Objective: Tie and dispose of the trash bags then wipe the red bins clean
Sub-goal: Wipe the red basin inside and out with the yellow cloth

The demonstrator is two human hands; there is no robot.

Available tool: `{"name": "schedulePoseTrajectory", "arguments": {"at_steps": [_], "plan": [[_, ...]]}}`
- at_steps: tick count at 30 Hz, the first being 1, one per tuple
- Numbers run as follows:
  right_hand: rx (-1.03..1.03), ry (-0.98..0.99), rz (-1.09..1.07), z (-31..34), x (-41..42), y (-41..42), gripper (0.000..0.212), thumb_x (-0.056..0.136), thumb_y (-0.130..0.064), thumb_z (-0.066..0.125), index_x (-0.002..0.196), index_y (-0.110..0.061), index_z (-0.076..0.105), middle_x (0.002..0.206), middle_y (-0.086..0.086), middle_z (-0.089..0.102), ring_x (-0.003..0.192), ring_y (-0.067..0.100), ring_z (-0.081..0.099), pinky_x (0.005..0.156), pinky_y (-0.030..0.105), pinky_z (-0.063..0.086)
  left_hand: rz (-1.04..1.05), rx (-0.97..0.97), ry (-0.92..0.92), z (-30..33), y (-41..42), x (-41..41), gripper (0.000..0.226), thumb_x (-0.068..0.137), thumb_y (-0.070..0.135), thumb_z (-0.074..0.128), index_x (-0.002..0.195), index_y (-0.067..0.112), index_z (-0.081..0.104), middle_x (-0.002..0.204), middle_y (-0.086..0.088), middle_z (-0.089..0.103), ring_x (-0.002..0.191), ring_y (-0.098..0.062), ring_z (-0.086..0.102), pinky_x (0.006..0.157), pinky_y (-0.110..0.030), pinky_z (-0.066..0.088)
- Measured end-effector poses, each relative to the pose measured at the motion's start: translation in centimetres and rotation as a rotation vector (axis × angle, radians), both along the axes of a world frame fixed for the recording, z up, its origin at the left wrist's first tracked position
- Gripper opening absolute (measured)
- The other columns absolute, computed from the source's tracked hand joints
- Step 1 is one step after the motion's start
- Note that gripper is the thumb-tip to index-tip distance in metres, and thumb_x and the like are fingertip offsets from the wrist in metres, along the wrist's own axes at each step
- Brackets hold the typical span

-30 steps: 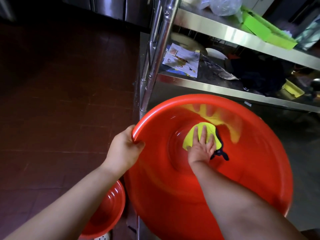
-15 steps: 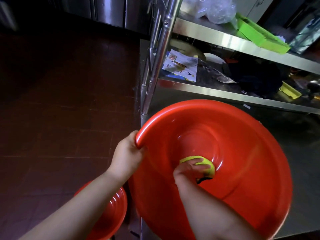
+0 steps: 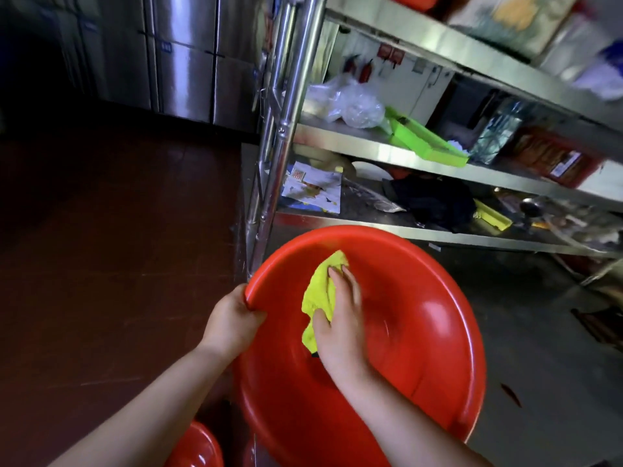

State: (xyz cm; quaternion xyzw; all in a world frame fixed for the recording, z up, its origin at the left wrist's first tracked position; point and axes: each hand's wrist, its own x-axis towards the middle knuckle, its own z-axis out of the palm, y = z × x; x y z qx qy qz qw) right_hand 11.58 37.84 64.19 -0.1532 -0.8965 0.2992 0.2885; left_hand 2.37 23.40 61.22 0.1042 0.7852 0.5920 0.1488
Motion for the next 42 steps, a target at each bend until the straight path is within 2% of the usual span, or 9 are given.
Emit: {"name": "schedulePoseTrajectory", "arguments": {"at_steps": [6, 8, 11, 14, 18, 28, 32, 37, 42], "plan": [[0.637, 0.181, 0.023, 5.7, 1.3, 2.5, 0.075, 0.069, 0.001, 0.071, 0.136, -0.015, 0.042, 0.147, 0.015, 0.032, 0.127, 0.034, 0.039, 0.107, 0.042, 0.035, -0.047, -0.043, 0.013, 1.6, 0.8, 0.0, 0.031, 0.074, 0.001, 0.064, 0.087, 0.030, 0.058, 0.076, -0.006, 0.068, 0.064, -0.021, 0.067, 0.067, -0.041, 0.057], [0.868, 0.020, -0.023, 7.0, 0.1, 3.2, 0.077, 0.065, -0.008, 0.076, 0.135, -0.020, 0.048, 0.146, 0.012, 0.040, 0.127, 0.037, 0.043, 0.099, 0.048, 0.040, -0.085, -0.054, 0.027, 2.1, 1.0, 0.3, 0.031, 0.075, 0.002, 0.061, 0.091, 0.028, 0.059, 0.075, -0.007, 0.068, 0.061, -0.022, 0.067, 0.063, -0.039, 0.057], [1.066, -0.314, -0.017, 7.6, -2.0, 3.3, 0.076, 0.069, -0.023, 0.076, 0.138, -0.028, 0.045, 0.149, 0.004, 0.039, 0.137, 0.035, 0.033, 0.110, 0.053, 0.026, -0.127, -0.087, 0.077, 2.8, 1.8, 0.7, 0.030, 0.073, 0.001, 0.058, 0.094, 0.024, 0.059, 0.072, -0.006, 0.067, 0.059, -0.023, 0.064, 0.057, -0.034, 0.053], [1.104, -0.384, 0.011, 7.9, -3.9, 2.3, 0.062, 0.075, -0.029, 0.071, 0.133, -0.031, 0.046, 0.145, 0.004, 0.041, 0.139, 0.036, 0.027, 0.115, 0.053, 0.013, -0.150, -0.076, 0.090, 3.1, 2.3, 0.9, 0.030, 0.073, 0.000, 0.055, 0.092, 0.022, 0.059, 0.070, -0.005, 0.066, 0.057, -0.021, 0.063, 0.057, -0.034, 0.052], [1.246, -0.396, 0.161, 8.4, -5.9, 1.4, 0.044, 0.075, -0.024, 0.069, 0.117, -0.026, 0.054, 0.126, 0.003, 0.054, 0.135, 0.036, 0.032, 0.111, 0.056, 0.016, -0.159, -0.106, 0.092, 2.8, 1.7, 0.7, 0.032, 0.073, 0.000, 0.057, 0.096, 0.021, 0.059, 0.074, -0.008, 0.067, 0.061, -0.022, 0.065, 0.060, -0.036, 0.054], [1.201, -0.367, -0.167, 10.2, -4.4, 8.3, 0.068, 0.063, -0.045, 0.078, 0.124, -0.028, 0.053, 0.117, 0.005, 0.058, 0.088, 0.030, 0.056, 0.074, 0.038, 0.042, -0.079, 0.015, -0.023, 2.4, 1.2, 1.1, 0.039, 0.077, -0.004, 0.058, 0.093, 0.031, 0.056, 0.078, -0.005, 0.069, 0.064, -0.022, 0.068, 0.063, -0.037, 0.058], [1.141, -0.330, -0.230, 10.8, -2.6, 10.4, 0.069, 0.063, -0.041, 0.082, 0.125, -0.027, 0.055, 0.121, 0.005, 0.059, 0.091, 0.031, 0.059, 0.074, 0.039, 0.046, -0.076, 0.009, -0.017, 2.6, 1.6, 1.2, 0.036, 0.078, -0.005, 0.056, 0.098, 0.026, 0.056, 0.079, -0.009, 0.068, 0.065, -0.026, 0.068, 0.063, -0.039, 0.058], [1.139, 0.051, -0.155, 11.8, -2.3, 10.5, 0.082, 0.054, -0.036, 0.083, 0.130, -0.028, 0.053, 0.134, 0.008, 0.052, 0.119, 0.033, 0.046, 0.096, 0.046, 0.032, -0.059, -0.059, 0.023, 2.8, 2.1, 1.1, 0.031, 0.078, -0.003, 0.056, 0.098, 0.021, 0.056, 0.076, -0.009, 0.066, 0.062, -0.024, 0.066, 0.060, -0.037, 0.056], [1.202, -0.493, 0.265, 10.7, -4.1, 8.2, 0.087, 0.073, -0.068, 0.059, 0.147, -0.040, 0.022, 0.158, 0.004, 0.017, 0.144, 0.031, 0.014, 0.114, 0.050, 0.008, -0.074, -0.066, 0.034, 3.0, 2.4, 1.2, 0.033, 0.076, -0.002, 0.055, 0.097, 0.023, 0.056, 0.072, -0.009, 0.066, 0.057, -0.024, 0.065, 0.054, -0.035, 0.054]]}}
